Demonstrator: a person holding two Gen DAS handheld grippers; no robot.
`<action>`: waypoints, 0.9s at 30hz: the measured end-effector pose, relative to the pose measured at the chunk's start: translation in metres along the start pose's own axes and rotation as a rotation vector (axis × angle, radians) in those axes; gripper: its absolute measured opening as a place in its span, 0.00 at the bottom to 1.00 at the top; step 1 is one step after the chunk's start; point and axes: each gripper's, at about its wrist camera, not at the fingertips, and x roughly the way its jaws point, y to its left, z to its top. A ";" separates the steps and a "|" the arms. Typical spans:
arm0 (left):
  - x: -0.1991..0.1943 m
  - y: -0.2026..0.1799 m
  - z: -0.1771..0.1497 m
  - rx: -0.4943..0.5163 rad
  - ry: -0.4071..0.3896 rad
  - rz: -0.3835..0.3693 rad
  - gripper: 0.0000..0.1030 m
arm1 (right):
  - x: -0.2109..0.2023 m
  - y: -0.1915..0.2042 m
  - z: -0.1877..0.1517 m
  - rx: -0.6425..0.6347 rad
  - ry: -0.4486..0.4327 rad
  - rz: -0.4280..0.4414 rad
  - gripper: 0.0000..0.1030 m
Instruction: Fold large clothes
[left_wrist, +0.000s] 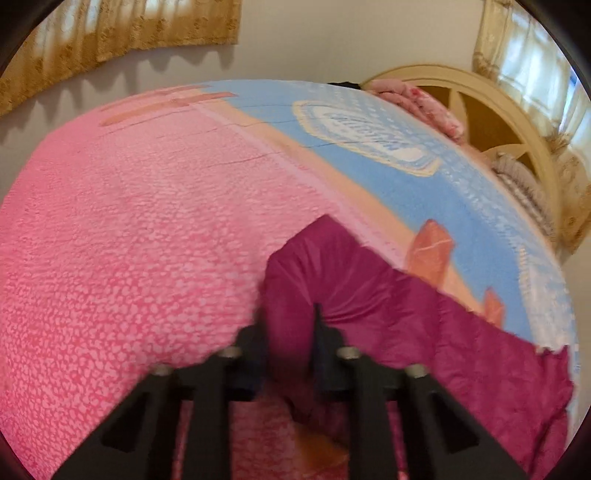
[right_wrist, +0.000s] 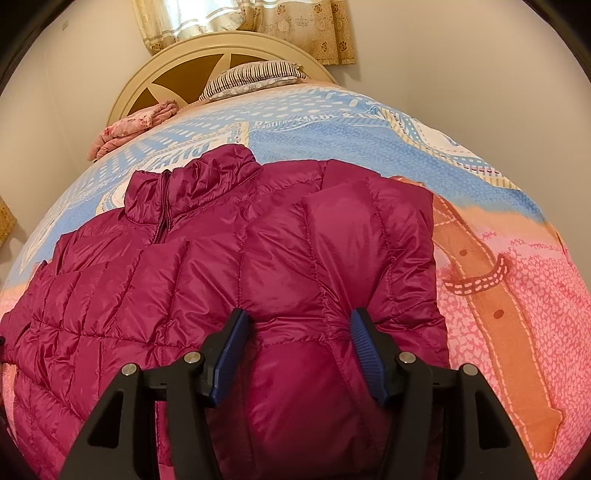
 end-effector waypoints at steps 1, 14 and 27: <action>-0.010 -0.004 0.004 0.015 -0.015 0.002 0.16 | 0.000 -0.001 0.000 0.001 -0.001 0.002 0.57; -0.214 -0.205 -0.054 0.495 -0.363 -0.451 0.16 | -0.001 -0.010 0.000 0.044 -0.016 0.053 0.58; -0.198 -0.330 -0.267 0.854 -0.049 -0.715 0.17 | -0.016 -0.057 -0.010 0.294 -0.120 0.268 0.58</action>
